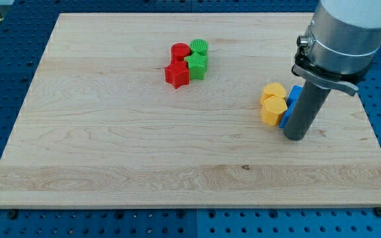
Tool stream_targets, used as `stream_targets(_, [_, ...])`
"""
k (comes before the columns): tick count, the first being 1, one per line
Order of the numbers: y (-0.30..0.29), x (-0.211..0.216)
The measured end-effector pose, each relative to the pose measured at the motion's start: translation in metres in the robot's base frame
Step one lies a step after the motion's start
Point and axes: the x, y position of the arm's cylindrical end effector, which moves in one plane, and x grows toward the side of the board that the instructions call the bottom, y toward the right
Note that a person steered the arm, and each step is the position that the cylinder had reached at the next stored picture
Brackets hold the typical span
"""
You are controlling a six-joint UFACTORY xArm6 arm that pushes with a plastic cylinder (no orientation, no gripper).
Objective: Move your arm below the green star
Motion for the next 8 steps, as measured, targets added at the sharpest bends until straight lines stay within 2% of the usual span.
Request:
stream_targets(3, [-0.002, 0.023])
stream_targets(5, [-0.05, 0.023])
stream_targets(7, [-0.128, 0.019])
stream_targets(8, [-0.158, -0.02])
